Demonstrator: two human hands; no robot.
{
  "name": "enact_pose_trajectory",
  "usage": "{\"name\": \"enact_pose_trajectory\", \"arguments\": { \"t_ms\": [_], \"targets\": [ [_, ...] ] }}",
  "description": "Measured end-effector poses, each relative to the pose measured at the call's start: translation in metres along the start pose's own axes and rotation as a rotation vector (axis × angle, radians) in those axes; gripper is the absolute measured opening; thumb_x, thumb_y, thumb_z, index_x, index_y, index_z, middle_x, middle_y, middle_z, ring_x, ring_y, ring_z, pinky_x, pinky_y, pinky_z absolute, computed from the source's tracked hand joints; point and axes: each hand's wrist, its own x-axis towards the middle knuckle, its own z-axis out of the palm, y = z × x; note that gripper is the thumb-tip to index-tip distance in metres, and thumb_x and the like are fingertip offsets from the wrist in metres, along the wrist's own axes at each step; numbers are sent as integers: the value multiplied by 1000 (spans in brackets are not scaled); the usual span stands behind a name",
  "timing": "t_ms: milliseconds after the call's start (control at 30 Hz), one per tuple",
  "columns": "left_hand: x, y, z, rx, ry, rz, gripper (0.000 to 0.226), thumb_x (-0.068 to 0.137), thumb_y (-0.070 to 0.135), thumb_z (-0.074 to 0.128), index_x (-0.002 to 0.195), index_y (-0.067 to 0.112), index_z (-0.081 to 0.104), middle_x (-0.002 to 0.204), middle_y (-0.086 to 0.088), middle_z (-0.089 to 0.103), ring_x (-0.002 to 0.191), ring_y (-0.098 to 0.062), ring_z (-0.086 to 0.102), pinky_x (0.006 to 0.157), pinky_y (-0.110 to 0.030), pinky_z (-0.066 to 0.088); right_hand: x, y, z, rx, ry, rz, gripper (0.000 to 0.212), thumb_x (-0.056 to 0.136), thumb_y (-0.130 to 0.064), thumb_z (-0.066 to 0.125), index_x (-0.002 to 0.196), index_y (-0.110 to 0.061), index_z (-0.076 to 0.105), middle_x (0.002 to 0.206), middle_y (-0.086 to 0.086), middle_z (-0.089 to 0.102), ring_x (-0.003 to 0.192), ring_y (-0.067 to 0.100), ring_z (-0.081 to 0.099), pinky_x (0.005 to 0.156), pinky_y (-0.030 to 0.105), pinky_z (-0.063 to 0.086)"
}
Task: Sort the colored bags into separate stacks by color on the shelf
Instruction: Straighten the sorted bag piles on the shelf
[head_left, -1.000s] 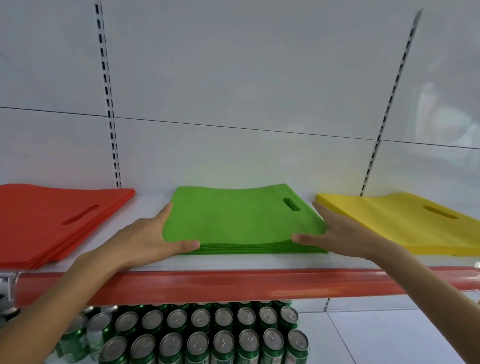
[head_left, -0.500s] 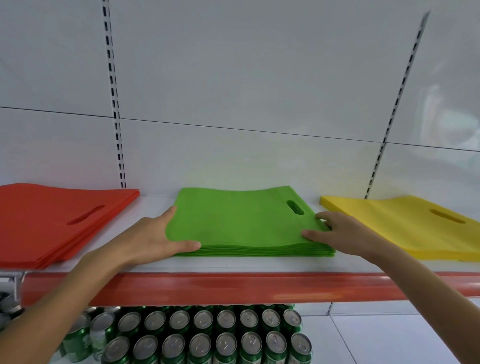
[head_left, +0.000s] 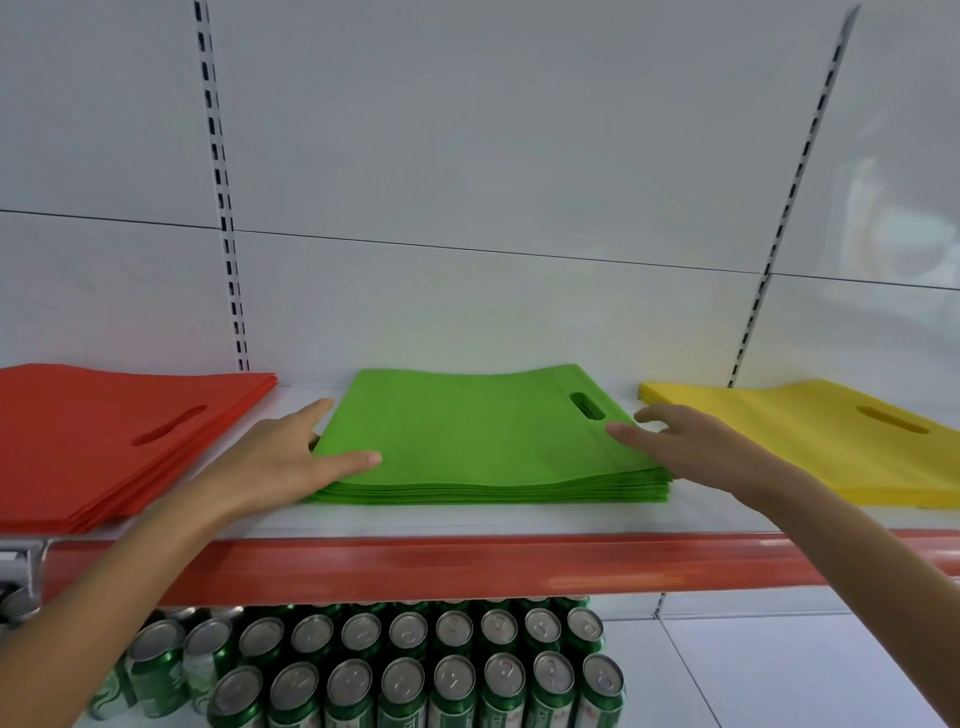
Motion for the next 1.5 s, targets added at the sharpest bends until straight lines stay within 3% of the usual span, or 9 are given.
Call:
{"name": "enact_pose_trajectory", "arguments": {
  "t_ms": [100,200,333,433,533,700,1033,1233,1500],
  "targets": [
    [-2,4,-1,41,-54,16,119,48,81,63,145,22,29,141,-5,46,123,-15,48,89,-20,38,0,0,0,45,-21,-14,73,84,-61,50,139,-14,42,136,5,47,104,18,50,97,33,40],
    [-5,7,-3,57,-87,66,154,3,98,38,140,28,36,127,7,57,92,-2,49,63,2,32,0,5,0,31,-40,-14,73,83,-60,53,138,-13,43,137,6,47,108,19,50,96,33,39],
    [-5,1,1,175,-105,72,129,36,89,56,146,32,23,139,8,46,116,-8,49,85,-5,36,-2,9,-1,-58,-69,-68,83,75,-58,64,141,-17,36,140,8,45,117,19,47,98,31,37],
    [-4,-4,3,262,-124,56,148,15,101,35,146,32,23,149,4,35,135,-15,34,106,-26,32,-3,7,4,-325,-95,-264,123,50,-86,55,150,-34,6,157,2,7,143,19,16,114,32,19],
    [-3,-4,2,390,-117,67,145,14,102,24,145,41,18,155,2,19,140,-16,23,112,-32,24,1,8,8,-497,-143,-384,115,45,-97,29,144,-49,-3,158,-5,-13,146,17,-5,119,39,7],
    [-1,-5,2,395,-166,130,122,18,102,18,133,60,25,156,3,15,140,-16,23,110,-32,24,5,13,9,-524,-263,-347,97,59,-88,13,146,-46,6,159,-7,-6,145,9,-6,118,31,1],
    [6,-14,7,151,-145,171,101,27,99,38,119,73,8,156,0,9,143,-15,14,116,-36,18,9,18,8,-380,-205,-307,133,30,-104,0,146,-43,19,157,-12,8,144,6,8,115,26,6],
    [11,-17,9,268,-181,150,128,19,103,23,137,53,27,148,10,27,133,-13,33,106,-28,31,15,16,7,-465,-215,-324,136,29,-103,-4,147,-38,19,157,-11,13,143,8,14,115,27,11],
    [8,-23,18,209,-181,158,117,29,104,26,136,58,15,153,4,25,139,-13,26,113,-34,26,19,23,8,-486,-194,-375,136,28,-103,-5,142,-35,28,147,-8,28,132,11,25,109,27,23]
  ]
}}
